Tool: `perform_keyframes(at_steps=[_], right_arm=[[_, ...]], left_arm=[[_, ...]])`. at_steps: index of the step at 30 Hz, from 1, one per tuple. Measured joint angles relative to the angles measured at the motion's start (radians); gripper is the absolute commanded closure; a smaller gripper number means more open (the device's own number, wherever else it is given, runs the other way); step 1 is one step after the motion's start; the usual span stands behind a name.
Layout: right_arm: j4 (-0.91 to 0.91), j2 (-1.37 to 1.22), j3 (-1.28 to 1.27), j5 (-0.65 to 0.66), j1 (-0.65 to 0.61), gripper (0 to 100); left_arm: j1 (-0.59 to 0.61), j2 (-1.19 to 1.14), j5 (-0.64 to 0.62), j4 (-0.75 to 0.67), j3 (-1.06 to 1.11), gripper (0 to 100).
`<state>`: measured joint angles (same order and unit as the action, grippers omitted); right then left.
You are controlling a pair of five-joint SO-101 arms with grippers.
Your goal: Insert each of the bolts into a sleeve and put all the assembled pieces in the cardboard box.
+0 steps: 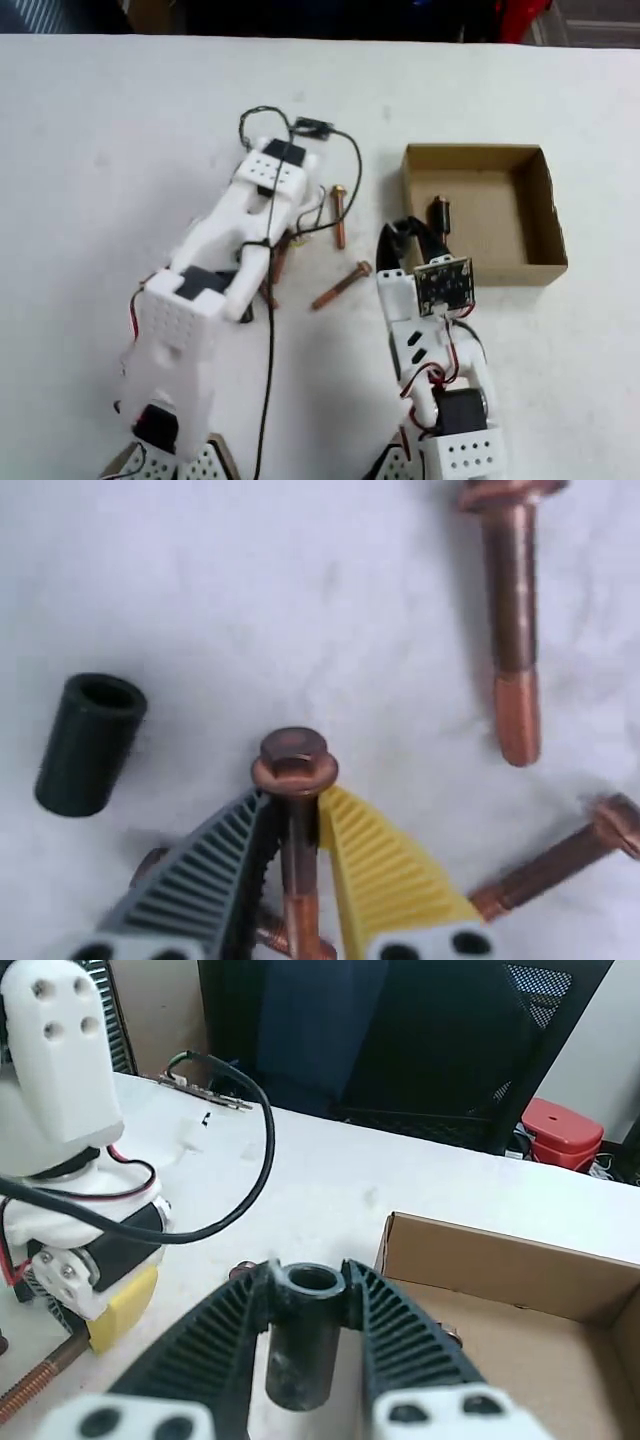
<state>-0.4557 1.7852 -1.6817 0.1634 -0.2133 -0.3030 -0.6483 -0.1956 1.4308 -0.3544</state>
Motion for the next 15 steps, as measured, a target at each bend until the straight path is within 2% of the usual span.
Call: perform_keyframes(at_steps=[8, 15], right_arm=[[-0.002, 0.0, 0.0, 0.0, 0.0, 97.1], [-0.034, 0.0, 0.0, -0.002, -0.087, 97.1]], left_arm=[[-0.002, 0.195, 0.023, 0.14, 0.0, 98], [-0.002, 0.353, 0.023, 0.281, 0.0, 98]])
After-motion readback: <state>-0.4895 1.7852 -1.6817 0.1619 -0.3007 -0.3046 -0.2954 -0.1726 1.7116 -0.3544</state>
